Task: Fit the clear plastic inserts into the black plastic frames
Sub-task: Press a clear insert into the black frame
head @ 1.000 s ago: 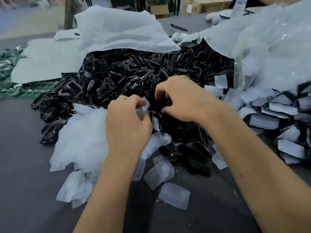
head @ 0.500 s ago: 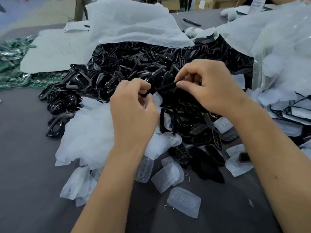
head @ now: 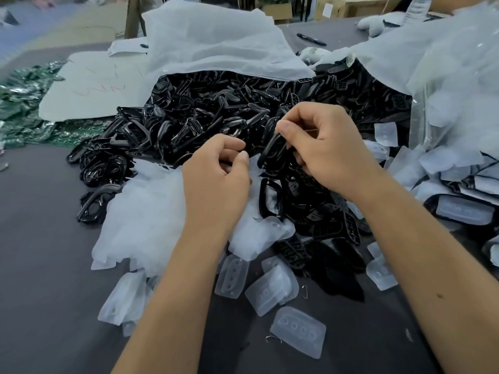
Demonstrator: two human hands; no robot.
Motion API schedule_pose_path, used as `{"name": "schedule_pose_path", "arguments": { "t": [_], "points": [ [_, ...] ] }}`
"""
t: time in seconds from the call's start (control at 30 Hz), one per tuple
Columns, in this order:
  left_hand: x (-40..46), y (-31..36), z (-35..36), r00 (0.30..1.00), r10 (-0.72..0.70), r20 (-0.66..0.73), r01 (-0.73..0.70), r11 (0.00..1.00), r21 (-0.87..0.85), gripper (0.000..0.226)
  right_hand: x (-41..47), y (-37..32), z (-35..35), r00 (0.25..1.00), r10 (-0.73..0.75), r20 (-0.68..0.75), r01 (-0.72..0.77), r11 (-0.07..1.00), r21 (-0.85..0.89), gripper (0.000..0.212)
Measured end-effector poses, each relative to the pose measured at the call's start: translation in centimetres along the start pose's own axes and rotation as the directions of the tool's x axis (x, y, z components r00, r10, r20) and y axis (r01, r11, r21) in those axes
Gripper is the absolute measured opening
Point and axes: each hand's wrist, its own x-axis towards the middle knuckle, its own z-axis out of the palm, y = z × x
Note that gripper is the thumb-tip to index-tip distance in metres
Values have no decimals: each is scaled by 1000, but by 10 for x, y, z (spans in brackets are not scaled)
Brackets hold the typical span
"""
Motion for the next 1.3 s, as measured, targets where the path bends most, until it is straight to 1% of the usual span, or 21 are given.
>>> {"name": "schedule_pose_path", "arguments": {
  "t": [0.1,0.17,0.2,0.27,0.3,0.33,0.4,0.53,0.57,0.6,0.67,0.73,0.77,0.87,0.97,1.0,1.07,1.13,1.23,1.3],
  "points": [
    [-2,2,1,999,33,19,-33,999,3,13,-2,0,3,999,20,-29,-17,996,82,17],
    [-2,0,2,997,68,43,-68,998,-12,5,-3,-2,6,997,32,-65,-22,989,149,16],
    [-2,0,2,994,99,52,-99,995,5,12,-3,-3,7,996,35,-88,-19,984,176,16],
    [-2,-3,3,977,195,85,-203,975,94,37,-4,-6,10,994,33,-106,-8,973,231,17],
    [-3,-3,4,967,234,98,-246,961,127,46,-5,-7,12,995,29,-95,-3,964,265,18],
    [-3,-2,3,961,259,97,-271,952,139,48,-5,-9,12,997,21,-76,2,957,291,19],
    [-3,-3,2,962,270,51,-274,954,119,40,-6,-12,12,1000,0,-28,9,954,298,19],
    [-2,-6,2,985,171,20,-171,985,10,28,-6,-16,3,997,-42,65,23,963,269,15],
    [-2,-6,1,989,148,0,-148,989,-28,26,-5,-16,-1,995,-39,89,17,973,230,16],
    [-2,-5,1,992,120,-29,-122,990,-67,28,-4,-16,-6,992,-27,123,8,988,156,17],
    [-2,-3,-1,995,68,-73,-78,987,-140,41,-3,-15,-16,965,14,262,14,994,-107,21],
    [-2,-2,-3,996,66,-68,-78,979,-186,52,-3,-18,-23,908,97,407,59,933,-356,23],
    [-3,-1,-4,995,80,-52,-88,978,-189,52,-3,-20,-27,886,148,440,61,902,-427,23],
    [-4,0,-3,997,78,8,-75,977,-200,44,-4,-28,-43,793,345,502,-18,838,-546,25],
    [-3,-1,-3,998,7,67,13,954,-298,35,-8,-34,-54,673,533,514,-90,748,-658,40],
    [-2,-1,-4,995,-20,95,51,940,-338,33,-9,-36,-54,645,578,500,-110,718,-688,47],
    [0,-3,-6,988,-62,141,113,914,-390,29,-12,-39,-47,634,608,478,-94,674,-732,59],
    [2,-5,-6,984,-81,159,139,907,-397,32,-13,-42,-37,644,591,485,-52,667,-743,61],
    [2,-5,-5,981,-92,169,155,898,-412,45,-12,-44,-25,665,552,503,-2,674,-738,48],
    [2,-4,-5,982,-94,164,156,892,-424,44,-10,-43,-24,682,529,505,4,687,-726,33]
  ]
}}
